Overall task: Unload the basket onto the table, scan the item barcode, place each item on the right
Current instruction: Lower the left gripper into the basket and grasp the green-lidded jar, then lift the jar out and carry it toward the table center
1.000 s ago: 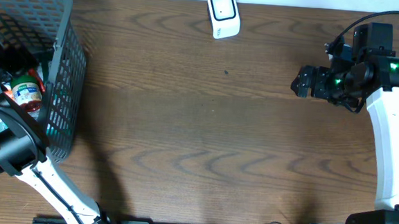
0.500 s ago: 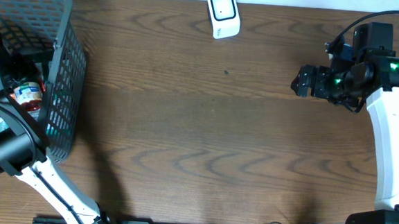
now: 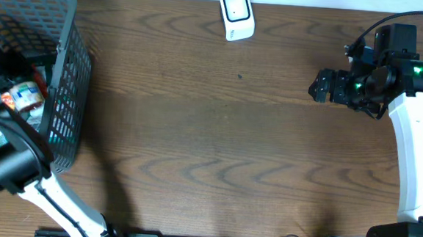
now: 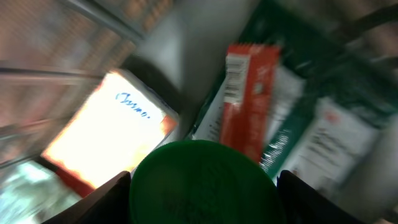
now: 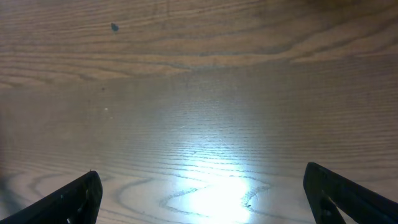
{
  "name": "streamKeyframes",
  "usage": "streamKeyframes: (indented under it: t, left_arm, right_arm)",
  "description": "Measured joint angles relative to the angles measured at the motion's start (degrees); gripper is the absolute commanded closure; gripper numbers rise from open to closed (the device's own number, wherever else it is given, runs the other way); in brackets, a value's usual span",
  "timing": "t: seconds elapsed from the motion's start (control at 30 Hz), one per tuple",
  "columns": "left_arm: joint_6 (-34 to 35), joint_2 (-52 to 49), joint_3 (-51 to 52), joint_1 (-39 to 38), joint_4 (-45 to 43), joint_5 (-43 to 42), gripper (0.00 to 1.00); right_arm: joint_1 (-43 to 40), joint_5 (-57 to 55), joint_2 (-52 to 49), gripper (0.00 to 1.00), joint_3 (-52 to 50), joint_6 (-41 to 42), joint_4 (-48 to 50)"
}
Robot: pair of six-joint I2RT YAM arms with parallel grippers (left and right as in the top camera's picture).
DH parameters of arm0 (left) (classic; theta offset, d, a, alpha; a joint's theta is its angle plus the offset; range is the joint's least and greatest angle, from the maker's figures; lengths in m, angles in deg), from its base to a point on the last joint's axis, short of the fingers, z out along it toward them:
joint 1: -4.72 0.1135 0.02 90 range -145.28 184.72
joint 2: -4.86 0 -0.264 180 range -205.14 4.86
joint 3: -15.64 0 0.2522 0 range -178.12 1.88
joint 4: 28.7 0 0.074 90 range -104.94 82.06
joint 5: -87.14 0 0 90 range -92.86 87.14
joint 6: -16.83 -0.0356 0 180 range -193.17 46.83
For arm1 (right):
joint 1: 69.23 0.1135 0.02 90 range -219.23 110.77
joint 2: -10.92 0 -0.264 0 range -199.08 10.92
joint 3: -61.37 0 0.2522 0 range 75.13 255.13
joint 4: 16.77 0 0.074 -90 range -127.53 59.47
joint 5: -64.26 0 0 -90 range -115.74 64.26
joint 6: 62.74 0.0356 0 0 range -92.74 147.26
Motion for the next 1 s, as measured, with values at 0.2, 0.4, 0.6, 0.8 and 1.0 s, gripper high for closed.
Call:
streamKeyframes:
  t: [0.2, 0.4, 0.6, 0.8, 1.0]
  left_arm:
    - [1.1, 12.0, -0.1, 0.0, -0.2, 0.0, 0.48]
    - [2.9, 21.1, -0.2, 0.0, -0.4, 0.0, 0.48]
    - [4.8, 29.6, -0.2, -1.1, -2.2, 0.0, 0.48]
    - [5.2, 41.0, -0.2, -8.7, -3.0, -0.1, 0.48]
    - [6.4, 46.9, -0.7, -22.1, -2.2, -1.1, 0.48]
  right_arm:
    - [0.0, 0.0, 0.0, 0.01, 0.0, 0.0, 0.0]
    - [0.0, 0.0, 0.0, 0.01, 0.0, 0.0, 0.0]
    - [-0.1, 0.0, 0.0, 0.01, 0.0, 0.0, 1.2]
    - [-1.0, 0.1, 0.0, 0.01, 0.0, 0.0, 3.6]
    - [-2.3, 0.2, 0.0, 0.01, 0.0, 0.0, 5.3]
